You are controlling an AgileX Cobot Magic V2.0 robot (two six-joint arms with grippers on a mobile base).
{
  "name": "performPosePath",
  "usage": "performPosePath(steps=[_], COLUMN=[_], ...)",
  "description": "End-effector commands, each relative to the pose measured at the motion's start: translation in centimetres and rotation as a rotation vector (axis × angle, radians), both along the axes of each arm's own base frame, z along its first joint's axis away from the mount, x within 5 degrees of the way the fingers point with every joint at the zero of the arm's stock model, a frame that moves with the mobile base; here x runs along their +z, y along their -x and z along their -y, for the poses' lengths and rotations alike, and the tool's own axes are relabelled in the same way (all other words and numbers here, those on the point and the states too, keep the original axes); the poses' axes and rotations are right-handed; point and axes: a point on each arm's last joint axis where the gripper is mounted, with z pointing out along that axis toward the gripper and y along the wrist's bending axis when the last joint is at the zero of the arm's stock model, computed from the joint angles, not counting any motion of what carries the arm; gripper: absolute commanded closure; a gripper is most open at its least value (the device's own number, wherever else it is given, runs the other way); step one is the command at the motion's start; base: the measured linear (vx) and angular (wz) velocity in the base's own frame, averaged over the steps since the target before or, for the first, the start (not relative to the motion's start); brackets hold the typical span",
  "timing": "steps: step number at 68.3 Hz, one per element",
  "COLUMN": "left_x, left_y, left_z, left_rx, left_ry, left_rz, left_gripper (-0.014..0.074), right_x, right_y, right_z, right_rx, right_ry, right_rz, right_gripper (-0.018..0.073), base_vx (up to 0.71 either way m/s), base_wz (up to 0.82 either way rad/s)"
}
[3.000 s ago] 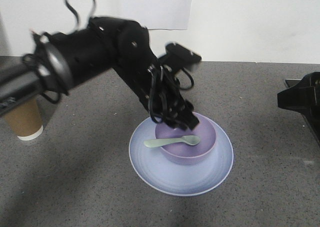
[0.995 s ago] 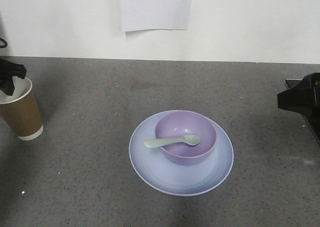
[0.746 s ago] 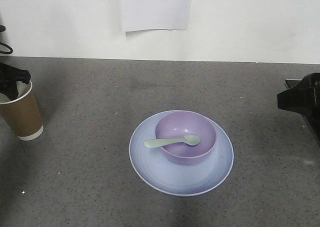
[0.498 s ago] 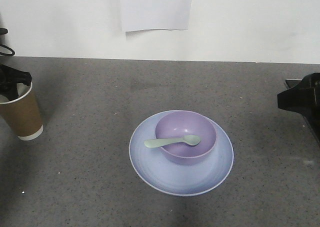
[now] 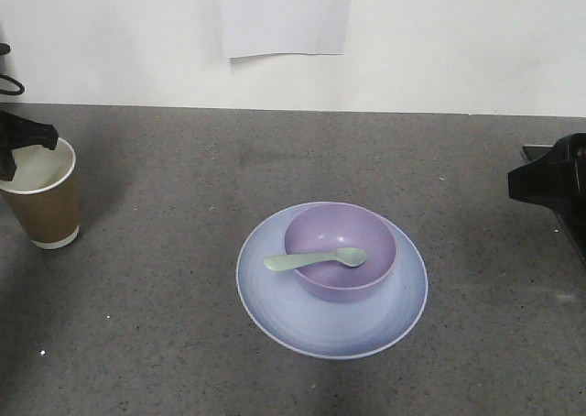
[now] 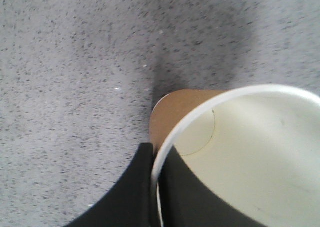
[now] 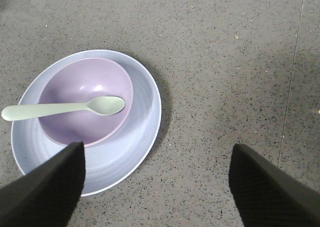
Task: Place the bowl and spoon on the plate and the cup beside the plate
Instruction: 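Lower the left gripper into the paper cup rim and grasp it, then slide the paper cup with the left gripper next to the plate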
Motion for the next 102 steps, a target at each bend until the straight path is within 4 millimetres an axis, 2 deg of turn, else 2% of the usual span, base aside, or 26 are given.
performPosePath(steps=[1,12,23,30,31,41,64,90,102], left_x=[4.3,6.5,7.4,6.8,4.6,3.8,2.2,0.1,0.0], left_y=[1.8,3.6,4.6,5.0,5.3,5.6,5.2,4.4,4.3], left_z=[0.7,2.5,3.9,5.3,8.5,10.1,12.3,13.7,13.8], left_rx=[-0.033,-0.135,-0.205,-0.242,-0.338,-0.380,-0.430,-0.439,-0.442], left_ry=[0.070,0.222,0.312,0.319,0.323,0.327,0.301,0.244,0.244], left_rz=[0.151,0.195,0.204,0.184,0.131,0.115,0.073,0.018,0.014], left_gripper=[0.0604,0.0604,0.0604,0.0604,0.0604,0.0604,0.0604,0.0603,0.0588], right_x=[1.3,1.3,1.3,1.3,1.4,1.4,1.4,1.4,1.3], right_y=[-0.1,-0.1,-0.1,-0.1,-0.1,-0.2,-0.2,-0.1,-0.1], right_z=[0.1,0.1,0.1,0.1,0.1,0.1,0.1,0.1,0.1], right_rx=[-0.013,-0.013,-0.014,-0.014,-0.016,-0.017,-0.018,-0.017,-0.016], right_ry=[-0.012,-0.012,-0.012,-0.012,-0.013,-0.013,-0.016,-0.016,-0.016], right_rz=[0.090,0.091,0.093,0.094,0.100,0.103,0.103,0.100,0.094], right_gripper=[-0.0017,-0.0017,-0.0017,-0.0017,-0.0017,-0.0017,-0.0017,-0.0017,-0.0017], base_vx=[0.00,0.00,0.00,0.00,0.00,0.00,0.00,0.00,0.00], base_wz=[0.00,0.00,0.00,0.00,0.00,0.00,0.00,0.00,0.00])
